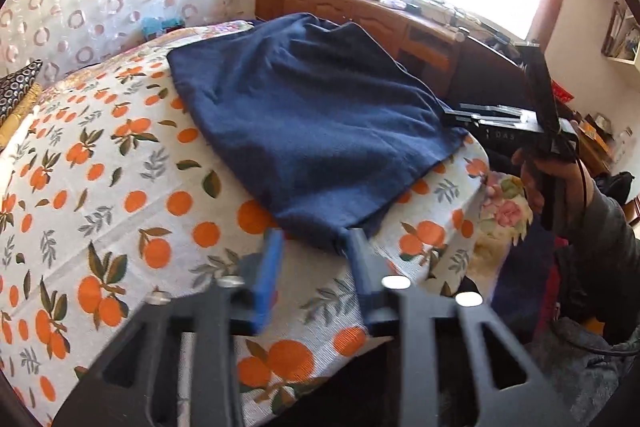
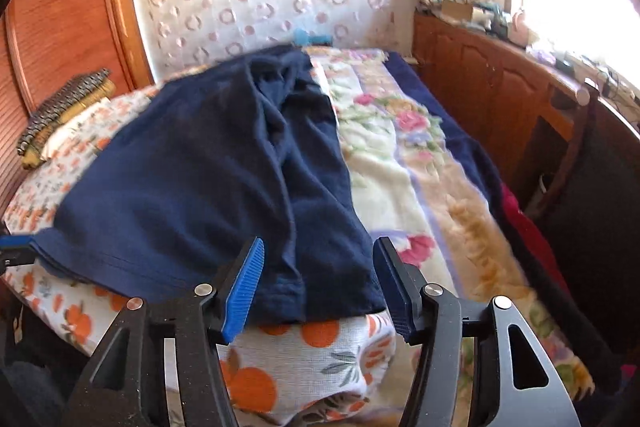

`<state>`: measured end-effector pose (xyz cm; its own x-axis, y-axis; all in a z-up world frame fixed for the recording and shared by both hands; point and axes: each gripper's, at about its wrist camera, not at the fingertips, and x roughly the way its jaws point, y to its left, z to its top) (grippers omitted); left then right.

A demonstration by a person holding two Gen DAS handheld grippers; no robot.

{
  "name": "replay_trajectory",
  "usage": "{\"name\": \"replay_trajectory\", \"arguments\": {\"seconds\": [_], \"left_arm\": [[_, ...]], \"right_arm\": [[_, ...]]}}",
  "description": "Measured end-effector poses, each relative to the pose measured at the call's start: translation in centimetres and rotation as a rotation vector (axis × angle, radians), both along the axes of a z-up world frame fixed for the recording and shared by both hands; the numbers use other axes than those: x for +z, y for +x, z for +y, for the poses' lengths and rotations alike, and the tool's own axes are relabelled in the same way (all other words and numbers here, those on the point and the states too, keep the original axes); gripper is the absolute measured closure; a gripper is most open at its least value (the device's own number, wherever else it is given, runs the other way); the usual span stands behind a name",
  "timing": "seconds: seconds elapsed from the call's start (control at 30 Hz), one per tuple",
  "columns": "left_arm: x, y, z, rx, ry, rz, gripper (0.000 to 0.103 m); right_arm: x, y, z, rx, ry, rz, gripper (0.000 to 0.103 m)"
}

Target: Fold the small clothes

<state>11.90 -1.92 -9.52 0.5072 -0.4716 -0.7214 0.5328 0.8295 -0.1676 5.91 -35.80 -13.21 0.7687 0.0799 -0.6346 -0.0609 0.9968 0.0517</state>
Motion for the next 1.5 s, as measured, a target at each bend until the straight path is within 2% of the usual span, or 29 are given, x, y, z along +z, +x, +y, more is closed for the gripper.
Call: {"name": "replay_trajectory", "arguments": {"seconds": [0.17, 0.33, 0.37, 0.47, 0.53, 0.63, 0.8, 0.87, 0.9, 1.27, 1.3, 1.4, 1.5], "left_arm": [[-0.2, 0.2, 0.1, -0.001, 0.002, 0.008, 0.058], [-2.0, 1.3, -0.5, 0.006, 0.029, 0.059, 0.058], [-2.0, 1.2, -0.6, 0.006, 0.026, 0.043, 0.058], [-2.0, 1.5, -1.0, -0.002, 0.028, 0.039, 0.058], [-2.1, 1.6, -1.1, -0.01, 0.022, 0.041, 0.058], [-2.2, 1.6, -1.4, -0.023, 0.031, 0.035, 0.068], [-2.1, 1.7, -1.6, -0.019, 0.039, 0.038, 0.068], [-2.1, 1.8, -1.5, -0.019, 0.038, 0.041, 0.068], [-2.1, 1.9, -1.6, -0.018, 0.037, 0.041, 0.068], [-2.1, 2.3, -1.6, -0.02, 0.037, 0.04, 0.068], [-2.1, 2.3, -1.7, -0.023, 0.034, 0.041, 0.069], [-1.4, 2.3, -1.8, -0.026, 0.022, 0.02, 0.091], [-0.1, 2.7, -1.5, -0.034, -0.022, 0.01, 0.094]], "right_arm": [[0.0, 0.3, -0.8, 0.014, 0.055, 0.022, 0.044], [0.2, 0.2, 0.0, 0.05, 0.011, 0.018, 0.044], [0.2, 0.1, 0.3, 0.052, -0.009, 0.011, 0.044], [0.2, -0.1, 0.8, 0.063, -0.048, -0.003, 0.052], [0.3, -0.3, 0.9, 0.066, -0.079, -0.019, 0.063], [0.3, -0.3, 0.9, 0.072, -0.103, -0.03, 0.074], [0.5, -0.5, 1.1, 0.091, -0.091, -0.047, 0.076], [0.4, -0.6, 1.4, 0.109, -0.104, -0.047, 0.085], [0.3, -0.5, 1.6, 0.119, -0.11, -0.042, 0.095], [0.7, -0.5, 1.3, 0.164, -0.084, -0.034, 0.097], [0.9, -0.7, 1.3, 0.166, -0.072, -0.04, 0.097], [1.7, -0.9, 1.1, 0.185, -0.035, -0.066, 0.097], [3.2, -1.0, 0.8, 0.203, -0.013, -0.105, 0.098]]}}
